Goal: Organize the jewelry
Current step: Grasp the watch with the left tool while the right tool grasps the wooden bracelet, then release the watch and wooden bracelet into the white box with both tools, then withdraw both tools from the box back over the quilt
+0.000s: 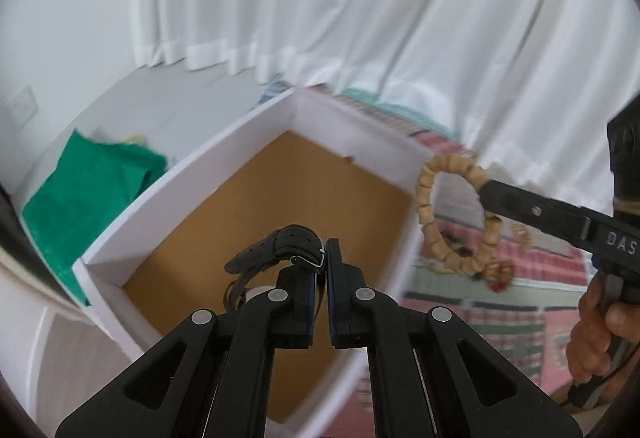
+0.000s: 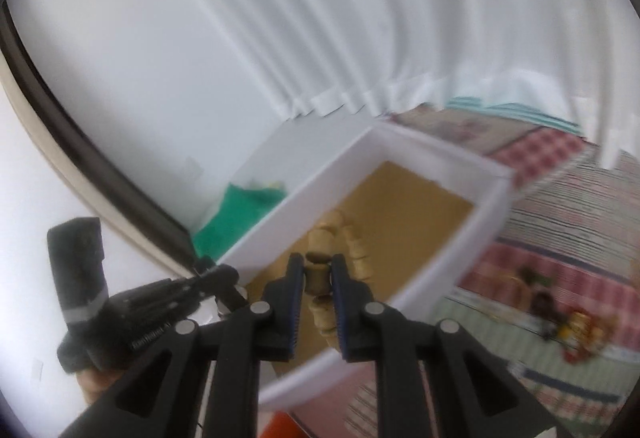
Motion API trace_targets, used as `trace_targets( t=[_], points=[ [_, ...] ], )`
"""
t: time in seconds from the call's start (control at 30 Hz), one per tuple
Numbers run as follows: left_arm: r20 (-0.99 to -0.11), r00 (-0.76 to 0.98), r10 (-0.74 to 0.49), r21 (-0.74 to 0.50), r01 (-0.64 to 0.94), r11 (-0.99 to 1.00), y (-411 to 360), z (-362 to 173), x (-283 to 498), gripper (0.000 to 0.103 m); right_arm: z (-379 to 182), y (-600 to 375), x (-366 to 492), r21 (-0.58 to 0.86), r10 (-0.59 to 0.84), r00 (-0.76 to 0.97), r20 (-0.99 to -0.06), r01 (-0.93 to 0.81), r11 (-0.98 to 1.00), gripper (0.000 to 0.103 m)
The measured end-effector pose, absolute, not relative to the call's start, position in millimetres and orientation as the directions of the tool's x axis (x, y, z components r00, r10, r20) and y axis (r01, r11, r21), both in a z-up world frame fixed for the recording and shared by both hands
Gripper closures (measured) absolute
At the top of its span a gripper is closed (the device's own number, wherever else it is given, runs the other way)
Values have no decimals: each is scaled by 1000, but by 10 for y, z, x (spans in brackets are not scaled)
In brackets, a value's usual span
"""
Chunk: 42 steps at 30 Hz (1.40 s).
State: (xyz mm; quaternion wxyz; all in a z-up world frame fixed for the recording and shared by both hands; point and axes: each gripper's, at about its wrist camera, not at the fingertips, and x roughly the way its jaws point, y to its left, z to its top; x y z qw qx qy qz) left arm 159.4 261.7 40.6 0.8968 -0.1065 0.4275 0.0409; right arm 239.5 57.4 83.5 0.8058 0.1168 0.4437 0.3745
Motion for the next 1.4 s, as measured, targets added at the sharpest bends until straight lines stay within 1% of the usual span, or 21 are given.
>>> trace_targets(
  t=[0.1, 0.27, 0.37, 0.4, 0.47, 0.5, 0.53, 0.57, 0.6, 0.67, 0.8, 0.83, 0.9, 0.97, 1.1, 1.23, 1.4],
  points=[
    [-817, 577, -2, -143, -199, 969, 2790, 82, 1717, 100, 578, 969, 2497, 487, 680, 293, -672, -516, 704, 89],
    [-861, 507, -26, -171, -241, 955, 3027, -437, 1831, 100, -99, 1576, 2635, 391, 571, 240, -785, -523, 758, 89],
    [-872, 489, -36, -182, -255, 950, 3114, -644, 1859, 99, -355, 1696, 2648, 377, 549, 221, -806, -524, 764, 88],
    [-873, 486, -39, -186, -257, 948, 3136, -681, 1863, 98, -426, 1739, 2643, 379, 547, 213, -809, -522, 764, 87],
    [-875, 484, -25, -179, -274, 945, 3196, -720, 1846, 83, -487, 1816, 2661, 381, 548, 206, -811, -524, 762, 85],
    [-872, 489, -18, -176, -280, 944, 3224, -721, 1831, 57, -514, 1835, 2687, 383, 548, 202, -811, -524, 760, 70],
    [-866, 500, -2, -169, -288, 942, 3256, -702, 1807, 33, -523, 1848, 2692, 383, 548, 204, -811, -523, 761, 58],
    [-856, 517, 17, -161, -297, 941, 3277, -668, 1773, 27, -490, 1827, 2688, 377, 546, 219, -808, -519, 767, 39],
    [-841, 539, 35, -152, -299, 942, 3288, -616, 1728, 24, -458, 1802, 2676, 369, 545, 241, -803, -517, 772, 34],
    [-822, 567, 47, -145, -289, 946, 3268, -513, 1667, 23, -366, 1741, 2634, 344, 536, 286, -794, -514, 786, 34],
    [-766, 638, 77, -132, -273, 953, 3115, -311, 1484, 9, -174, 1528, 2529, 268, 488, 387, -782, -498, 825, 34],
    [-747, 660, 82, -129, -265, 956, 3024, -252, 1404, 7, -114, 1411, 2449, 230, 461, 424, -780, -491, 840, 34],
    [-721, 689, 75, -135, -246, 960, 2865, -180, 1289, 6, -11, 1200, 2322, 189, 432, 473, -768, -477, 858, 34],
    [-694, 719, 46, -154, -210, 965, 2653, -127, 1150, 5, 76, 916, 2127, 163, 410, 537, -737, -448, 879, 34],
    [-645, 764, -22, -180, -124, 976, 2147, -70, 841, 4, 178, 206, 1640, 127, 322, 659, -680, -327, 937, 34],
    [-642, 764, -67, -146, -36, 989, 1573, -113, 593, 2, 255, -453, 1130, 102, 228, 740, -633, -212, 972, 34],
    [-656, 740, -146, -162, 50, 985, 1030, -214, 331, 1, 279, -1095, 585, 52, 115, 781, -614, -105, 993, 34]
  ],
)
